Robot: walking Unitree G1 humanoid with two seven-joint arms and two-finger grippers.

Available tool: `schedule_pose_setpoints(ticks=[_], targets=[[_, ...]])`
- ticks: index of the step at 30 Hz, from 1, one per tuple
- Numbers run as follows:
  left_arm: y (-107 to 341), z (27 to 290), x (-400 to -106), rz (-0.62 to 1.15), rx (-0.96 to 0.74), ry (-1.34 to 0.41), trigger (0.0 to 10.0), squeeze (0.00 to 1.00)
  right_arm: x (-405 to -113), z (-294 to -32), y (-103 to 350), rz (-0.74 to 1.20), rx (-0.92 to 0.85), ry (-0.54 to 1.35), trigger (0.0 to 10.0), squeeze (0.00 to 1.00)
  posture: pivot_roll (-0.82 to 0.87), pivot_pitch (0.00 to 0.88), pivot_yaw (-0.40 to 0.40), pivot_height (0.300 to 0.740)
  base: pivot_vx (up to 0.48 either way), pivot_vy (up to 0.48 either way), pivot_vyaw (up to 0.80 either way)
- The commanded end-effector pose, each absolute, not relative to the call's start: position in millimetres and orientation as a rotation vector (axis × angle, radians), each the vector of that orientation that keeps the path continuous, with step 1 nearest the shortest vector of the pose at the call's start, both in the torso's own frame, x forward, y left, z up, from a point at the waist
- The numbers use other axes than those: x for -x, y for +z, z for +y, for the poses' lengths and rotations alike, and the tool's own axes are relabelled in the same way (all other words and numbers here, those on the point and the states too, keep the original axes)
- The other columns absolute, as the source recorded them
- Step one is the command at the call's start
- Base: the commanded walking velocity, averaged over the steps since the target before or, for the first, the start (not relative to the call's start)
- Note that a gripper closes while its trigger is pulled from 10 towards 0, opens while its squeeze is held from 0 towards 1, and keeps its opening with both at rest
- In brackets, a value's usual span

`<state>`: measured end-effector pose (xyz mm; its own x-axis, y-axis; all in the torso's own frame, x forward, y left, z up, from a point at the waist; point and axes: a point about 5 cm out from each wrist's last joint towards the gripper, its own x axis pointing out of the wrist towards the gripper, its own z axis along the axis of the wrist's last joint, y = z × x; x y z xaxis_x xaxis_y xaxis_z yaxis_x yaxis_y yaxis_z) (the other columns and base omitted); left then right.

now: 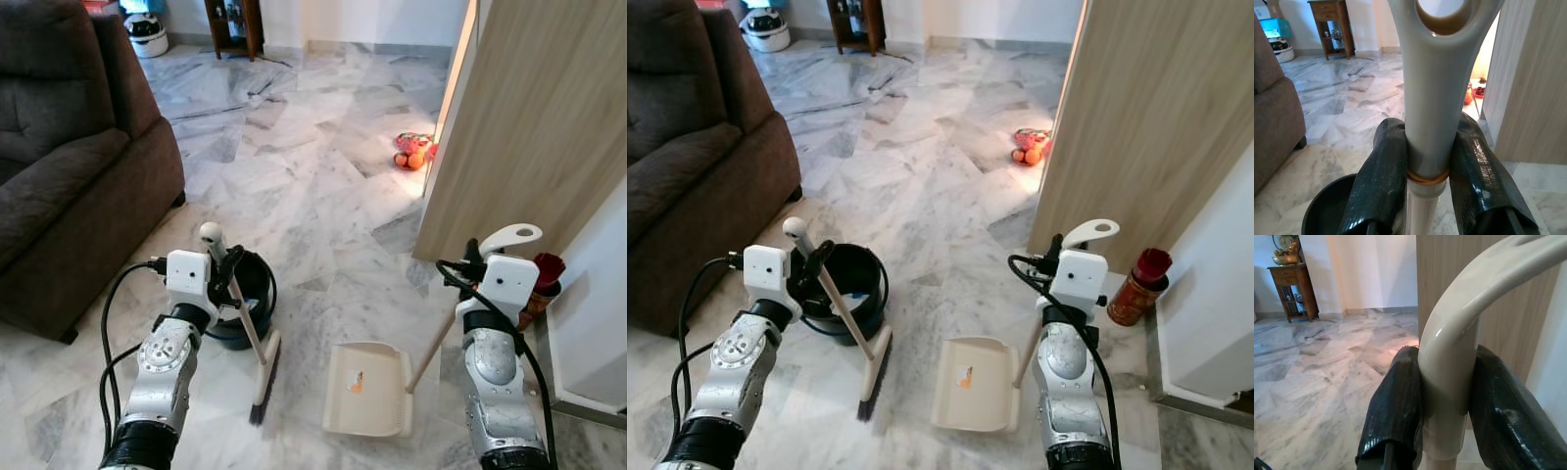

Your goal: Sweep floor

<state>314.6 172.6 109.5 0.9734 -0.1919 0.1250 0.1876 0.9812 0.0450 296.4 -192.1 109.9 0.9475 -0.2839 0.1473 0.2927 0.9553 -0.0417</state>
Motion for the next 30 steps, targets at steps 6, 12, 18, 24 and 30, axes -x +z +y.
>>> schedule_pose_setpoints(ticks=[6,12,18,24,30], targets=[[119.1,172.8,-317.1,-0.179,-0.056,-0.198,10.0,0.0,-297.8,-190.3,118.5,-0.18,0.062,-0.289,10.0,0.0,-0.11,0.027,0.076,0.74,0.0,-0.136,-0.79],[119.4,172.4,-317.5,-0.183,-0.049,-0.197,10.0,0.0,-297.9,-190.7,118.3,-0.18,0.063,-0.288,10.0,0.0,-0.1,0.021,0.074,0.74,0.0,-0.047,-0.79],[119.5,172.7,-318.1,-0.182,-0.048,-0.196,10.0,0.0,-298.7,-190.3,118.2,-0.18,0.062,-0.286,10.0,0.0,-0.1,0.016,0.074,0.74,0.0,0.0,-0.79],[119.9,173.0,-318.7,-0.185,-0.048,-0.192,10.0,0.0,-299.1,-189.9,118.3,-0.18,0.059,-0.283,10.0,0.0,-0.1,0.017,0.069,0.74,0.0,0.0,-0.79],[122.3,173.1,-320.1,-0.19,-0.05,-0.191,10.0,0.0,-301.0,-190.1,123.6,-0.195,0.057,-0.285,10.0,0.0,-0.06,0.039,0.071,0.74,0.0,0.0,-0.79]])
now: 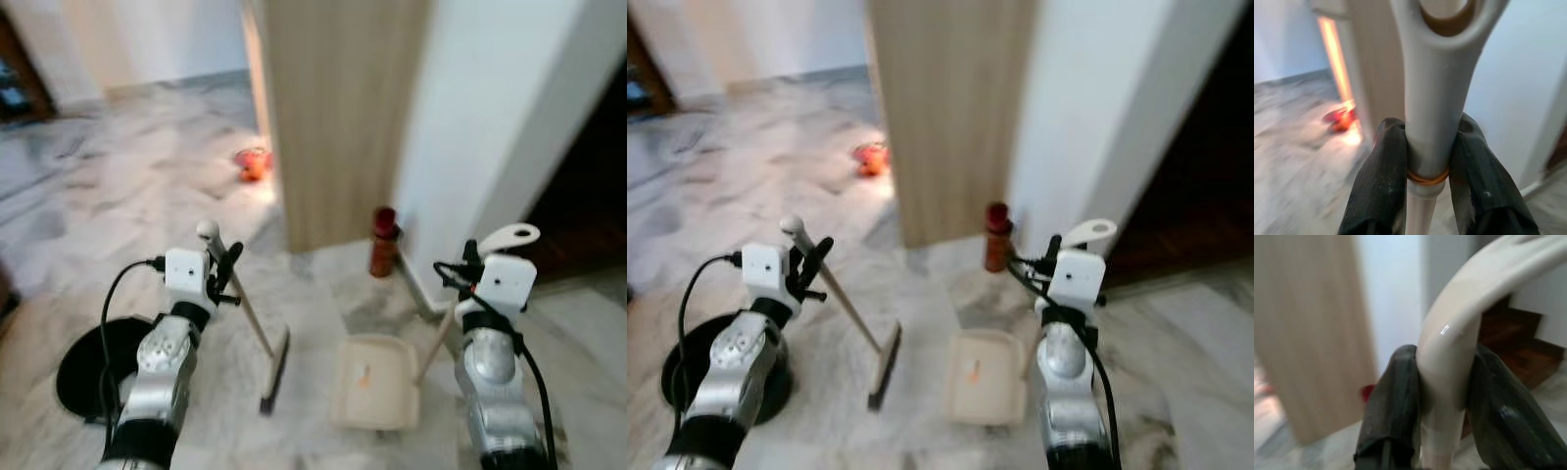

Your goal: Sweep floor

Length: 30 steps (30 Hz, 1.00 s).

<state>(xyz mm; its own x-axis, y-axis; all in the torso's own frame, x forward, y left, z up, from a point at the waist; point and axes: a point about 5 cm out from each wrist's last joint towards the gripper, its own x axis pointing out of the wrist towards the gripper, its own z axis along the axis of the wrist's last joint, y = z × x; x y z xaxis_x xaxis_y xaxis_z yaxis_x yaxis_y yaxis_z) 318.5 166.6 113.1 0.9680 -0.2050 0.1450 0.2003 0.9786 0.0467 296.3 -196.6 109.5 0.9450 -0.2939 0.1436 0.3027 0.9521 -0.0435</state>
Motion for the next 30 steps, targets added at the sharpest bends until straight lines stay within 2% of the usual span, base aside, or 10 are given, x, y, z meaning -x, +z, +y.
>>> schedule_pose_setpoints(ticks=[1,10,30], targets=[[123.0,172.7,-320.4,-0.192,-0.05,-0.191,10.0,0.0,-301.2,-190.3,124.0,-0.195,0.056,-0.286,10.0,0.0,-0.06,0.039,0.071,0.74,0.0,0.0,-0.79],[125.0,178.6,-317.8,-0.205,-0.057,-0.168,10.0,0.0,-302.2,-187.4,125.9,-0.199,0.049,-0.27,10.0,0.0,-0.04,0.058,0.05,0.74,0.0,0.0,-0.79],[123.7,174.5,-317.6,-0.2,-0.05,-0.177,10.0,0.0,-299.5,-185.9,125.0,-0.191,0.047,-0.265,10.0,0.0,-0.04,0.069,0.046,0.74,0.0,0.0,-0.79]])
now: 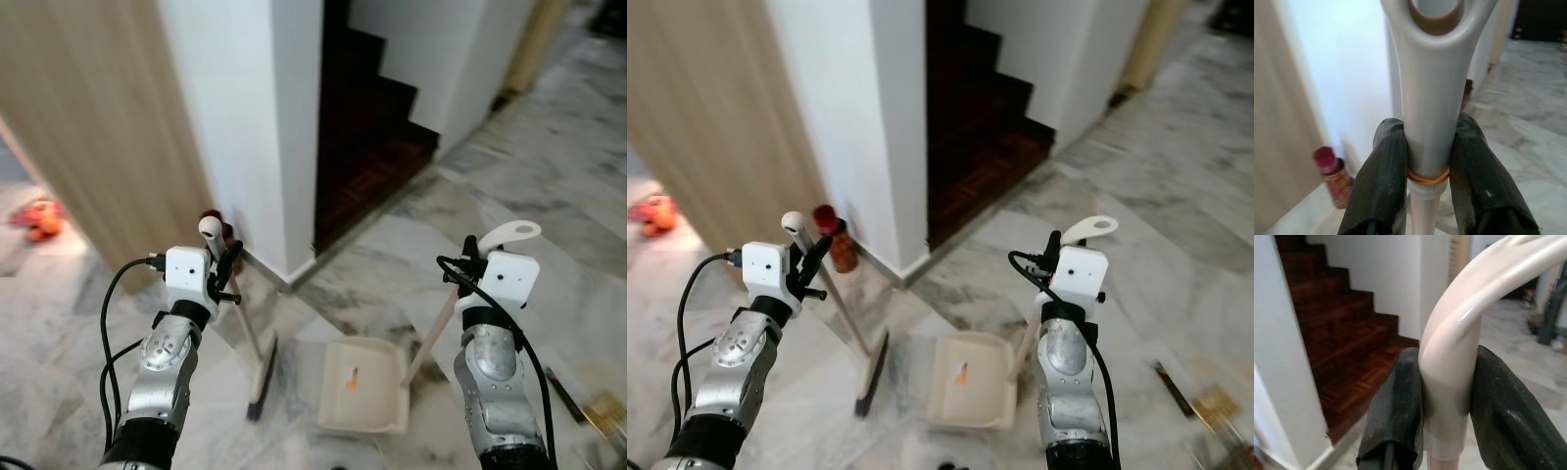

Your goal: Sweep floor

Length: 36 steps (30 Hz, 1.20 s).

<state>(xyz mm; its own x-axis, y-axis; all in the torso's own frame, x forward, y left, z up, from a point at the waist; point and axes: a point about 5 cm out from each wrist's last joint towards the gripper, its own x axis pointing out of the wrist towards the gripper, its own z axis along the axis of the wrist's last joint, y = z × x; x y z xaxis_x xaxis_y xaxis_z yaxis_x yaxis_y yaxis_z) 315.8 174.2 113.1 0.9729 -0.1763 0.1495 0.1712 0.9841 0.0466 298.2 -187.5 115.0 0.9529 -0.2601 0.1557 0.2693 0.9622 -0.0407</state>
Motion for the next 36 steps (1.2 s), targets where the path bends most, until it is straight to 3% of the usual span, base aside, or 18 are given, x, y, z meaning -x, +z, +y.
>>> schedule_pose_setpoints(ticks=[1,36], targets=[[123.7,174.5,-317.5,-0.2,-0.051,-0.178,10.0,0.0,-299.5,-185.9,125.0,-0.191,0.047,-0.265,10.0,0.0,-0.04,0.069,0.046,0.74,0.0,0.0,-0.79],[122.4,171.3,-313.7,-0.2,-0.046,-0.19,10.0,0.0,-296.6,-180.7,120.7,-0.172,0.041,-0.244,10.0,0.0,-0.03,0.054,0.036,0.74,0.0,0.0,-0.79]])
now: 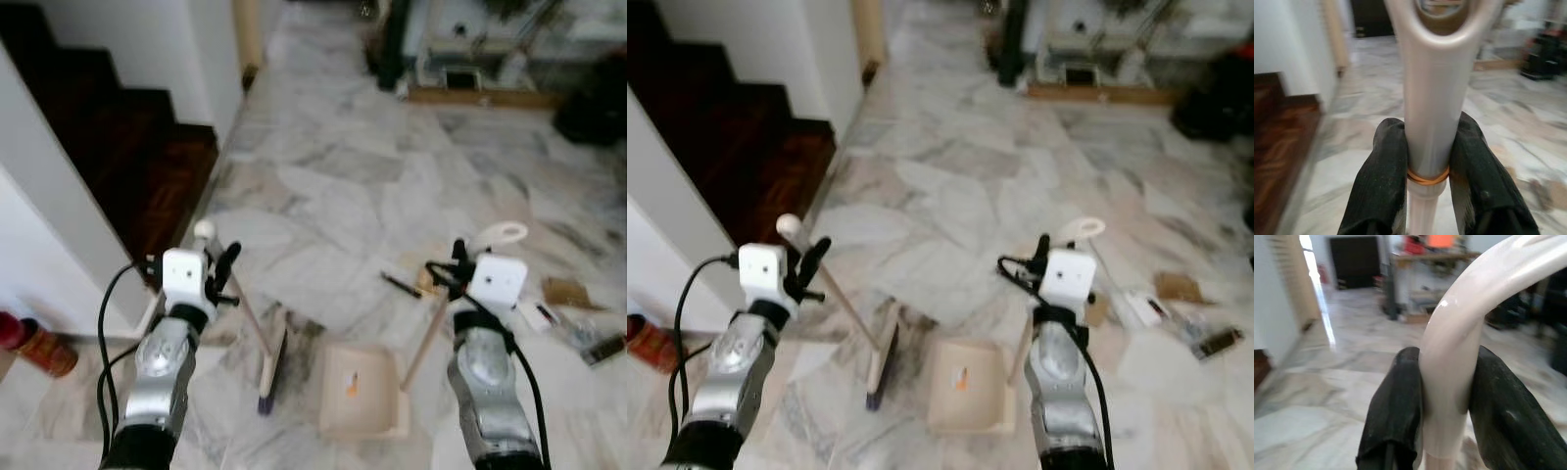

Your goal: Sweep floor

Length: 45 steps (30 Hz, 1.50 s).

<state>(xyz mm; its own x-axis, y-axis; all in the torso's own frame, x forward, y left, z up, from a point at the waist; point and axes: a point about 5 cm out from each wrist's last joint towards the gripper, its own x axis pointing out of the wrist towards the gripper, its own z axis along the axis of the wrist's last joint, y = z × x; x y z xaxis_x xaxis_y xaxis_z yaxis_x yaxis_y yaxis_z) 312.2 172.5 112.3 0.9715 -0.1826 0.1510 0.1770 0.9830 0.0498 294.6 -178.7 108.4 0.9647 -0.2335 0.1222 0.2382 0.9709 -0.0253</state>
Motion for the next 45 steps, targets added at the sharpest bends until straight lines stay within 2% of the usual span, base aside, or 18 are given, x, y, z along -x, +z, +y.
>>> schedule_pose_setpoints(ticks=[1,15,34,45], targets=[[122.4,171.3,-313.7,-0.2,-0.046,-0.19,10.0,0.0,-296.6,-180.7,120.7,-0.172,0.041,-0.244,10.0,0.0,-0.03,0.054,0.036,0.74,0.0,0.0,-0.79],[120.9,170.7,-311.6,-0.192,-0.042,-0.189,10.0,0.0,-295.1,-181.2,120.3,-0.169,0.04,-0.242,10.0,0.0,-0.03,0.068,0.033,0.74,0.0,0.0,-0.76],[120.0,171.4,-309.4,-0.185,-0.051,-0.182,10.0,0.0,-294.6,-179.3,120.8,-0.169,0.042,-0.227,10.0,0.0,-0.03,0.086,0.025,0.74,0.0,0.0,0.0],[119.6,171.6,-308.9,-0.184,-0.049,-0.177,10.0,0.0,-294.8,-179.6,120.0,-0.164,0.044,-0.224,10.0,0.0,-0.03,0.087,0.023,0.74,0.0,-0.208,0.0]])
